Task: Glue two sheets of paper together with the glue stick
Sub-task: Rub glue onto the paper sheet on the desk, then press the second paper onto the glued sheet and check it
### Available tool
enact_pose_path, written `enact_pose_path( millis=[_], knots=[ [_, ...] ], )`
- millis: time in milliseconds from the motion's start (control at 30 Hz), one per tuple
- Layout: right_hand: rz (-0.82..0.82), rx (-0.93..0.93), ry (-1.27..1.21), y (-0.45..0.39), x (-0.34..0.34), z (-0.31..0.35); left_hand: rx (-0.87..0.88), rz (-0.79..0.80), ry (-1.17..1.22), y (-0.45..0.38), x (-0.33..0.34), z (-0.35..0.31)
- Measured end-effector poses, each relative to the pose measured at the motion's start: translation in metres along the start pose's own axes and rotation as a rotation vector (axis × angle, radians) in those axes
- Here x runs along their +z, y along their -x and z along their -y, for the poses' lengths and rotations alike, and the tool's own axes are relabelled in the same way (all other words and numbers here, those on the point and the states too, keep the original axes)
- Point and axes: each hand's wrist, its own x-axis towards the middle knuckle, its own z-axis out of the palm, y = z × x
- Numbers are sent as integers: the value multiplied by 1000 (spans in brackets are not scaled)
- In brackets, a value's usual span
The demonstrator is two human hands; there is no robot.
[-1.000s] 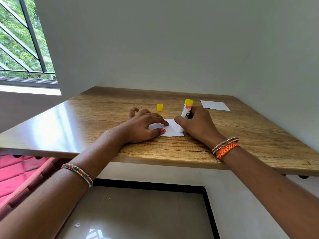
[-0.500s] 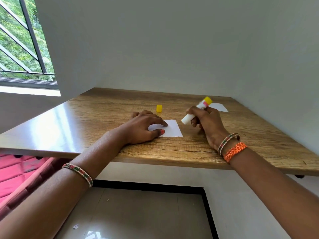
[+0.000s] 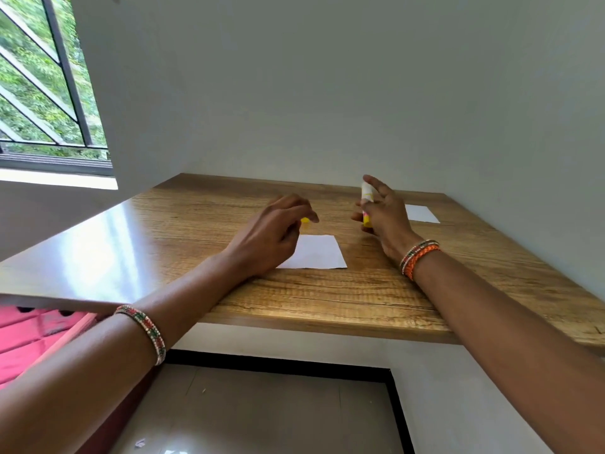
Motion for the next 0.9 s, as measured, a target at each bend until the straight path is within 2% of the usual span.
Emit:
enact_pose_path(
  millis=[200,367,467,567,667,900],
  knots=[
    [-5,-76,38,-34,25,-9,-139,39,-144,-41,2,25],
    [8,-156,121,-56,40,-20,-311,-31,-208,-67,11,48],
    [50,-151,194,-62,40,-27,-269,-26,-335,-73,14,53],
    [91,-90,167,-62,42,-30,-180,-62,-411,-71,15,50],
    [100,-72,186,-61,42,-28,-207,-54,-387,-68,16,49],
    [161,13,150,-57,39,-23,-328,55,-155,-65,13,49]
  ],
)
